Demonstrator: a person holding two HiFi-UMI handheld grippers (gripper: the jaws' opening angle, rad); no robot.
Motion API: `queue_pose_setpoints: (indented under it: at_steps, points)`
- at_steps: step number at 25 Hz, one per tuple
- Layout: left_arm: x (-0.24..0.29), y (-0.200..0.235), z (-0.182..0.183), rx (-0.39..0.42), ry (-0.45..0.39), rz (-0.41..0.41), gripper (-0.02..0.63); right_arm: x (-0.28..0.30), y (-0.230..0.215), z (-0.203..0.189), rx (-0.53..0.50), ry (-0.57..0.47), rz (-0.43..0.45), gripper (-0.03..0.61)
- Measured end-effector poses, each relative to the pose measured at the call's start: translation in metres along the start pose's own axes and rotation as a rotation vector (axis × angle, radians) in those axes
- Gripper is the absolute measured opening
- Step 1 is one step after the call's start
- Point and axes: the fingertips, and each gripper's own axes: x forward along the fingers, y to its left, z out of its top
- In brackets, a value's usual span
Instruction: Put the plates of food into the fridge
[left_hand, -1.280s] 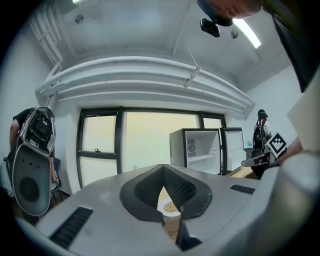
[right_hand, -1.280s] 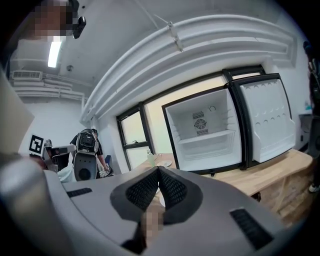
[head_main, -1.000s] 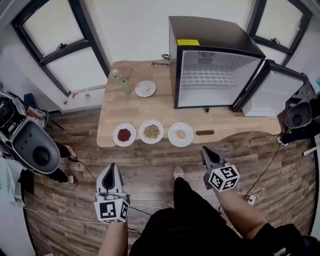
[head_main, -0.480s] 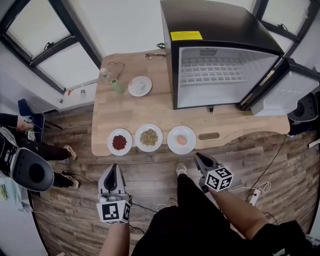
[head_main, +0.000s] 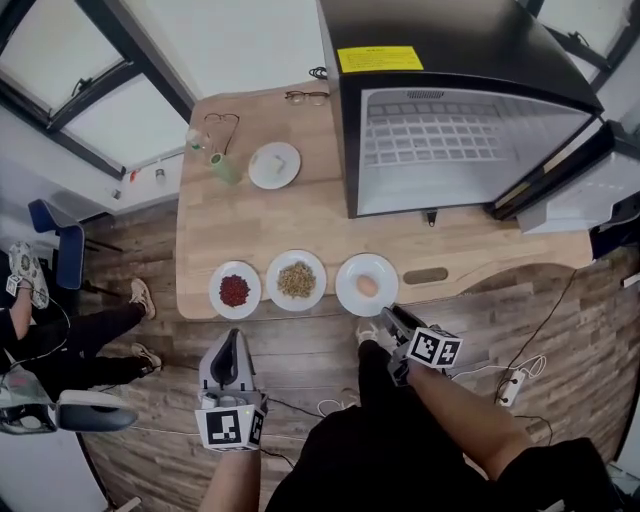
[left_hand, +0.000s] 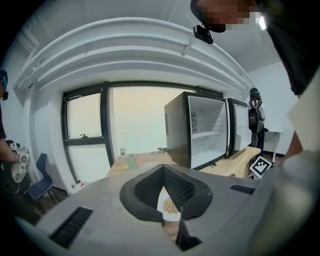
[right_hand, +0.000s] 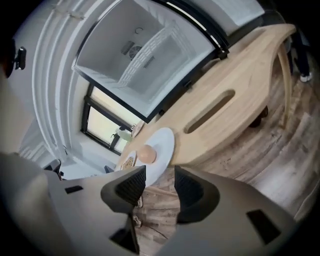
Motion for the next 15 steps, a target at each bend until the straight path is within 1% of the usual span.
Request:
queue_pose_setpoints:
  at_steps: [2, 4, 9, 11, 12, 14, 15]
  points:
    - [0.005, 0.001, -0.003, -0.003, 0.013, -0.001, 0.005, 0.008, -0.005, -0.002, 0.047, 0.018, -0.001, 0.178]
    - [0.010, 0.003, -0.004, 0.000, 0.023, -0.005, 0.005, 0.016, -0.009, -0.005, 0.115, 0.025, 0.002, 0.178]
    - [0.019, 0.009, 0.004, 0.013, 0.024, -0.003, 0.005, 0.028, -0.013, -0.007, 0.336, 0.023, 0.035, 0.165]
    - [0.023, 0.005, 0.008, 0.013, 0.026, -0.003, 0.005, 0.028, -0.012, -0.004, 0.373, 0.034, 0.047, 0.117]
    - [0.026, 0.000, 0.011, 0.014, 0.029, -0.004, 0.005, 0.026, -0.013, -0.001, 0.382, 0.041, 0.054, 0.107]
    - [0.032, -0.010, 0.018, 0.018, 0.034, -0.003, 0.005, 0.019, -0.011, 0.009, 0.395, 0.039, 0.084, 0.053]
    - [0.034, -0.013, 0.021, 0.019, 0.032, -0.003, 0.005, 0.016, -0.009, 0.013, 0.401, 0.031, 0.101, 0.042]
